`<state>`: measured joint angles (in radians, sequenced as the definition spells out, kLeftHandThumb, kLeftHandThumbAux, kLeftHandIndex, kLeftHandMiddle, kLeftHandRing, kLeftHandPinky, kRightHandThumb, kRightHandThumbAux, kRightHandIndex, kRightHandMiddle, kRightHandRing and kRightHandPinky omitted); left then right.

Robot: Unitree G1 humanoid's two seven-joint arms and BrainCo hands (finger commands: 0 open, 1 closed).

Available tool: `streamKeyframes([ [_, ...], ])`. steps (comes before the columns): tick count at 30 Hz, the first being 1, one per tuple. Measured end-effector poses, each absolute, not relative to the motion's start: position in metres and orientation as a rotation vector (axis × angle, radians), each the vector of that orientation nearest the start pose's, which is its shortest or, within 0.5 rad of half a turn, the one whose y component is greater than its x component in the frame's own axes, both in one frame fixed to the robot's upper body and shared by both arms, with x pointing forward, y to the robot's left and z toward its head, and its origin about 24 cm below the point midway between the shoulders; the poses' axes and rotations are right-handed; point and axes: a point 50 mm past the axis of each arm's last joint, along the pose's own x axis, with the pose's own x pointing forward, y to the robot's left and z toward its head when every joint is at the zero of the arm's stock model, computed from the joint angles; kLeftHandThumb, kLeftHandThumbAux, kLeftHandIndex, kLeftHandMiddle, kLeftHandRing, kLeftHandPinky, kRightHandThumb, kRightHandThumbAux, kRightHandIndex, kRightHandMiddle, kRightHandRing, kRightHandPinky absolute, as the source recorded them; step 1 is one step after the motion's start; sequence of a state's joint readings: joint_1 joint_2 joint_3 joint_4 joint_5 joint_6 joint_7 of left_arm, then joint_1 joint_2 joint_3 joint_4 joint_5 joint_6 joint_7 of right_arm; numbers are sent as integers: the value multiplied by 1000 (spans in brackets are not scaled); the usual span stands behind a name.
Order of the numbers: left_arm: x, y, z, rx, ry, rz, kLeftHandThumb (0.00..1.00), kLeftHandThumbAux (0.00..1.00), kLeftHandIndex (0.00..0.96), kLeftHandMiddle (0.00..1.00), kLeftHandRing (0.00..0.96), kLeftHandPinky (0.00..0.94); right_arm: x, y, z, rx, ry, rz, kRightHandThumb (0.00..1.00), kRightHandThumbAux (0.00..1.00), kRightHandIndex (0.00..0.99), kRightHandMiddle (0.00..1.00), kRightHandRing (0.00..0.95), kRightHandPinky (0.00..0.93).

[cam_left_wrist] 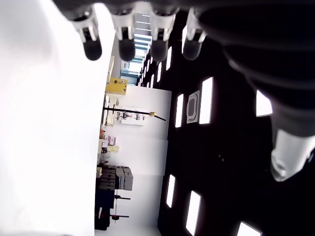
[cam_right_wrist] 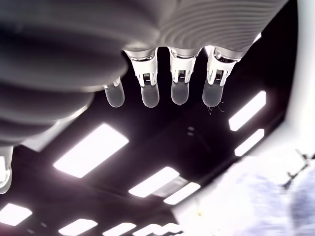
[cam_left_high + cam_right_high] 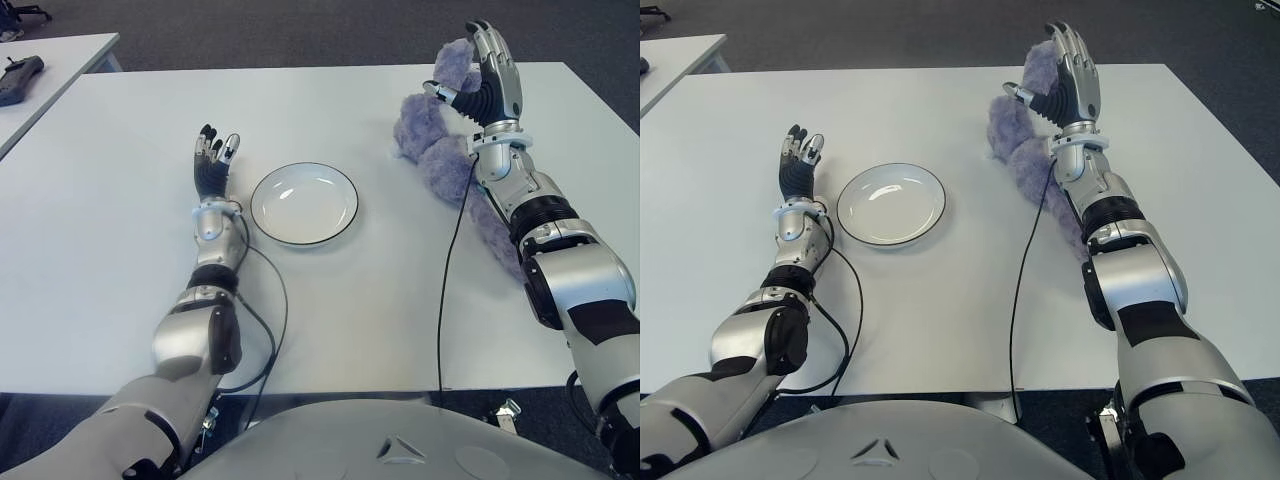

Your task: Put the doll into the plate.

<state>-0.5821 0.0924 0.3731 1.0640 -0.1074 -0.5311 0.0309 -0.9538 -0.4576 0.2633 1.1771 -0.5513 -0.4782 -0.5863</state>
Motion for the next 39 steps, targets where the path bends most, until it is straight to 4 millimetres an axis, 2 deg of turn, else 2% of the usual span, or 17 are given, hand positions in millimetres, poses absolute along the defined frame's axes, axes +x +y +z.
streamKeyframes([
  [8,331,206,20,-170,-49,296,0,513,0,4,0,0,392,-213,140,-1059,-367,-248,120,366,18,0,0,29],
  [18,331,206,20,-170,-49,296,0,527,0,6,0,0,394,-217,133,-1127,-280,-241,122,383,5,0,0,2],
  [32,331,206,20,-175,-51,291,0,540,0,17,0,8,396,-215,122,-1299,-183,-166,201,369,36,0,0,35],
  [36,331,206,20,-175,-51,292,0,538,0,16,0,5,397,-213,121,-1338,-174,-140,213,362,43,0,0,62],
  [39,331,206,20,-175,-51,292,0,531,0,14,0,3,397,-212,121,-1360,-168,-123,220,358,42,0,0,172],
])
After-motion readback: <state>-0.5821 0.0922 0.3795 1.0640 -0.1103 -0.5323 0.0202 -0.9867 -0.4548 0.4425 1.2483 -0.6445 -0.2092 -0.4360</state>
